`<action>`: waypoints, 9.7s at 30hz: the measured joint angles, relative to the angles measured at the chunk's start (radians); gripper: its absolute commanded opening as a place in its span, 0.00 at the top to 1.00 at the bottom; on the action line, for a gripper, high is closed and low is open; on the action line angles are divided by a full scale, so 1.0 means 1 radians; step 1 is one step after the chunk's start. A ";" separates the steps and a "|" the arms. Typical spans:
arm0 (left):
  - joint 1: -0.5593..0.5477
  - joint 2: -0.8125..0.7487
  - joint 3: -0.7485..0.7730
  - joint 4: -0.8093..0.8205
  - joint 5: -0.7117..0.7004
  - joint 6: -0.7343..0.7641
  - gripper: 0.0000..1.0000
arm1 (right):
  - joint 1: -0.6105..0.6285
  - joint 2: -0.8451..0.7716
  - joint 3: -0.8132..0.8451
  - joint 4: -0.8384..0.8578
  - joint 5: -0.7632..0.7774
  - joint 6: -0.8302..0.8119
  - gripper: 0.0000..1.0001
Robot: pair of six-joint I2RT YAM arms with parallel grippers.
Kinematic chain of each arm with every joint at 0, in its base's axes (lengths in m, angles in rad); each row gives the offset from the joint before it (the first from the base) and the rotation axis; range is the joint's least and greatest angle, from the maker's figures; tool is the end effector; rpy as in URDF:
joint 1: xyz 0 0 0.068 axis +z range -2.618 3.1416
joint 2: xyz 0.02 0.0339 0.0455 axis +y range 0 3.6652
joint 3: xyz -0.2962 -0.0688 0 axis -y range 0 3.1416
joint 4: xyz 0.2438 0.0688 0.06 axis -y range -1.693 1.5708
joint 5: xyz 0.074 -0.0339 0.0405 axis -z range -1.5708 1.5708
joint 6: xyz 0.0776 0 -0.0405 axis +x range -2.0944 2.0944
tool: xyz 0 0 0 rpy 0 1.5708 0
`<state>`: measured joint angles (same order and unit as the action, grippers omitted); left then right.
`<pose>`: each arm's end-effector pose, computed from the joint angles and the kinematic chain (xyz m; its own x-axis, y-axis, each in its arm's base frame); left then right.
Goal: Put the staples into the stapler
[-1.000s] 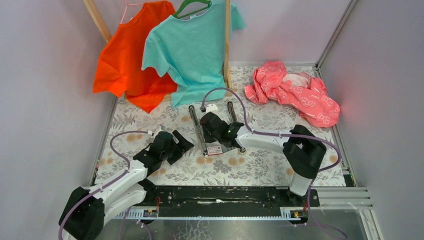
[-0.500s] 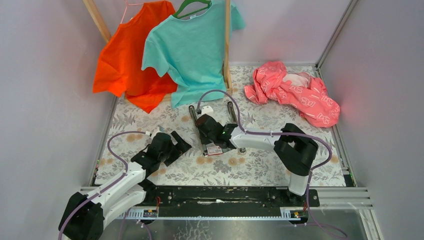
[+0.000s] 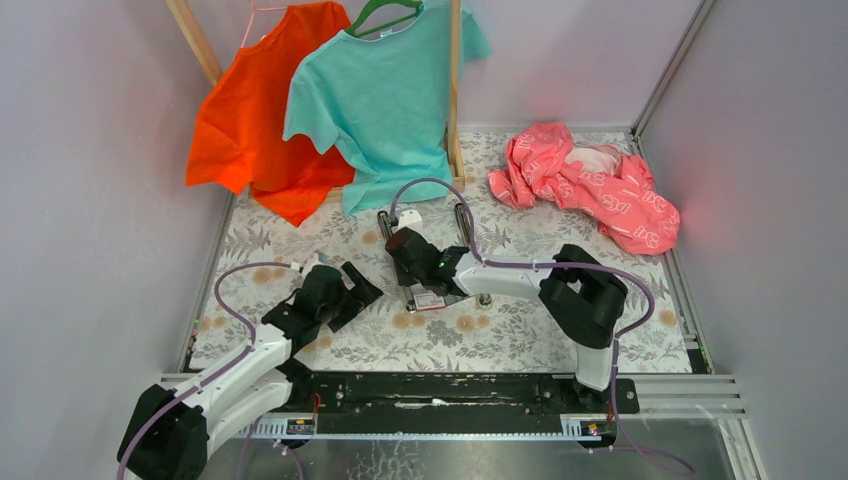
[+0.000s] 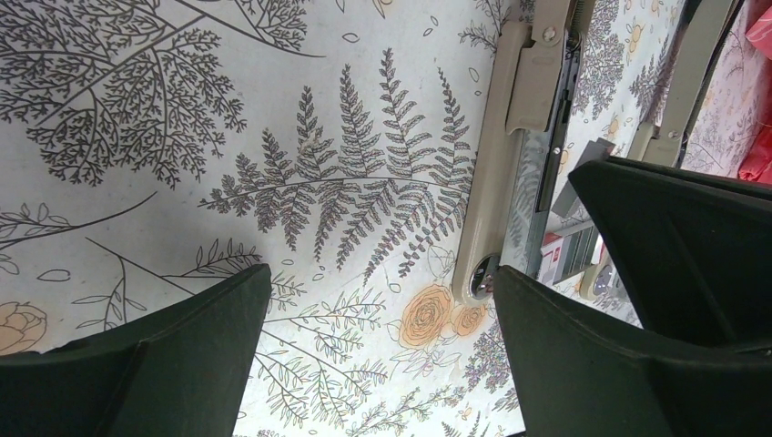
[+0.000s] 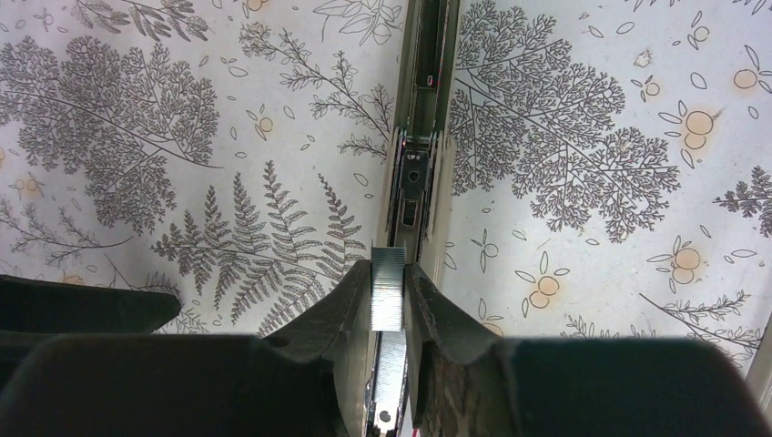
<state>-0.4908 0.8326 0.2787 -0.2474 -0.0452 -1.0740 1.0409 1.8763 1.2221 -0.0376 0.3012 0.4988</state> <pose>0.1472 -0.0747 0.1466 -0.6915 -0.6262 -0.3601 -0.3457 0.7246 -0.5962 0.2489 0.3793 0.2008 -0.6221 -0.1582 -0.7668 -0.4680 0.8603 0.2022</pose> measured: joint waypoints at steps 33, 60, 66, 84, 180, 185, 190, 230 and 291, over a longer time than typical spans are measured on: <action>0.001 -0.005 -0.008 0.014 0.000 0.000 0.00 | 0.012 0.025 0.015 0.006 0.048 -0.031 0.76; 0.001 0.000 -0.012 0.031 0.001 0.000 0.00 | 0.014 0.056 0.026 0.006 0.051 -0.042 0.76; 0.001 0.005 -0.012 0.036 0.001 0.000 0.00 | 0.019 0.056 0.026 0.006 0.058 -0.051 0.76; 0.001 0.004 -0.018 0.049 0.003 -0.001 0.00 | 0.028 0.013 0.021 0.045 0.083 -0.061 0.76; 0.146 0.043 0.024 0.009 0.064 0.080 0.00 | 0.025 -0.027 -0.018 -0.058 0.011 -0.087 0.50; 0.211 0.079 0.043 0.010 0.108 0.093 0.00 | 0.025 -0.003 -0.018 -0.064 0.012 -0.087 0.52; 0.270 0.089 0.063 0.009 0.140 0.109 0.00 | 0.031 0.030 -0.018 -0.064 0.008 -0.091 0.59; 0.572 0.388 -0.023 0.531 0.518 0.037 0.14 | 0.134 0.044 -0.089 0.147 -0.147 -0.207 0.93; 0.058 0.051 -0.122 0.470 0.002 0.215 0.55 | 0.142 0.056 -0.313 0.660 -0.035 -0.412 0.93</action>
<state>-0.4328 0.8833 0.1562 0.2222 -0.0429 -0.8589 1.1824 1.9320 0.9092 0.6220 0.2665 0.0864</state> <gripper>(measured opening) 0.429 0.271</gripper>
